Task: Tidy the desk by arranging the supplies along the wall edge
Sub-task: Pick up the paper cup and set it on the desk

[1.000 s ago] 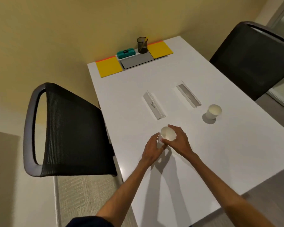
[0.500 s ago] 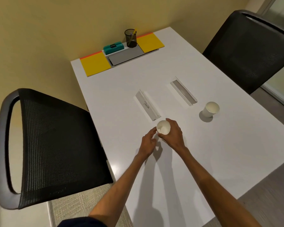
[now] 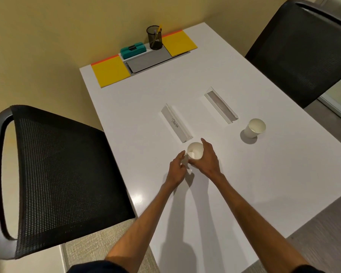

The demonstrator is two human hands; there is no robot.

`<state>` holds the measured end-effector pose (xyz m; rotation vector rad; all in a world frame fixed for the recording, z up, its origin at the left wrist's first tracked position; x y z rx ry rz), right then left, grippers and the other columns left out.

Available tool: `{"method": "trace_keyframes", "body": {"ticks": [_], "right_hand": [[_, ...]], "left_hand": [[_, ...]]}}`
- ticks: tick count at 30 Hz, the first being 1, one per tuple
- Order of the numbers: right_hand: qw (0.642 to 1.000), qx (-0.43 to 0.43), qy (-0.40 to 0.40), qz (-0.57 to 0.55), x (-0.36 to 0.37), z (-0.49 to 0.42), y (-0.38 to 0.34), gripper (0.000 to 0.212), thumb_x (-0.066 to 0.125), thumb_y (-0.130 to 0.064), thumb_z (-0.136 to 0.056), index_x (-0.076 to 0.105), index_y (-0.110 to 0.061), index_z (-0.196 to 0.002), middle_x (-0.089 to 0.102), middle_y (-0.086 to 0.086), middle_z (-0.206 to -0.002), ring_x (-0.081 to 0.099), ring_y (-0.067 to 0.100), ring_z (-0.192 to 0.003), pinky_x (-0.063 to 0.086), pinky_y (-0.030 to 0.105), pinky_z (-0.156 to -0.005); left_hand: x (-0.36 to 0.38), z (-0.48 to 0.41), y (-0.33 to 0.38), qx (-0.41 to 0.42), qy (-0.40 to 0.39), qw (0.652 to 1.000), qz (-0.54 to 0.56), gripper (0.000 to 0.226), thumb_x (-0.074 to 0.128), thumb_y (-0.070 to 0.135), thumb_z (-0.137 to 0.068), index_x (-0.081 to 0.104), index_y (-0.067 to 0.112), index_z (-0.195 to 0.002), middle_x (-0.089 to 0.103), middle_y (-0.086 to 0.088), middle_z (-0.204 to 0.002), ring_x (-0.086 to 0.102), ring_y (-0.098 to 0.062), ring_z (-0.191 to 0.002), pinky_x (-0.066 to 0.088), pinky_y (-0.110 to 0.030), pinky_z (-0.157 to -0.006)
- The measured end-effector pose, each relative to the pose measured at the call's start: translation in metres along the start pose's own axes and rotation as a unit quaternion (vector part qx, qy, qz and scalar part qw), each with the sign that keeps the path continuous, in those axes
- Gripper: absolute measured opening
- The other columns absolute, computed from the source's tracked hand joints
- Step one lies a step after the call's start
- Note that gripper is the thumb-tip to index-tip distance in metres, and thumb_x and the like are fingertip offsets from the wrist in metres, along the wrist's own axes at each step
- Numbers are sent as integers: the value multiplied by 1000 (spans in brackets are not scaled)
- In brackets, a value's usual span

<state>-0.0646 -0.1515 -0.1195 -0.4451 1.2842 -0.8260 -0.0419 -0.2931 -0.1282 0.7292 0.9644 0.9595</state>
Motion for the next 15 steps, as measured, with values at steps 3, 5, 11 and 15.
{"method": "trace_keyframes", "body": {"ticks": [3, 5, 11, 15], "right_hand": [[1000, 12, 8, 0, -7, 6, 1, 106, 88, -36, -66, 27, -15, -150, 37, 6, -152, 39, 26, -139, 41, 40, -107], [1000, 16, 19, -5, -14, 11, -1, 106, 89, -37, -65, 28, -13, -149, 37, 8, -151, 38, 27, -138, 41, 40, -107], [997, 33, 50, -39, -31, 37, -9, 94, 79, -45, -76, 30, -12, -149, 36, 8, -151, 36, 26, -140, 39, 41, -109], [995, 24, 85, -42, -45, 60, -13, 77, 65, -50, -87, 32, -15, -148, 35, 6, -153, 36, 26, -141, 37, 46, -113]], "left_hand": [[-8, 8, 4, 0, 20, 1000, -4, 59, 43, -11, -92, 39, 3, -149, 43, -13, -153, 40, -27, -143, 36, -45, -118], [-16, 17, 12, 6, 46, 999, -12, 57, 42, -10, -93, 40, 4, -148, 44, -12, -152, 41, -27, -143, 34, -43, -119], [-25, 41, 24, 78, 54, 994, -51, 45, 45, 4, -99, 45, 9, -144, 48, -7, -149, 43, -23, -140, 31, -39, -120], [-29, 63, 32, 131, 104, 984, -67, 31, 46, 16, -102, 53, 10, -132, 56, -3, -136, 52, -19, -128, 33, -19, -104]]}}
Point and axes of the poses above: each hand's wrist, its own z-axis away from the middle knuckle, its own x-axis out of the palm, y = z × x, the point moved 6 cm from there along -z, towards the middle knuckle
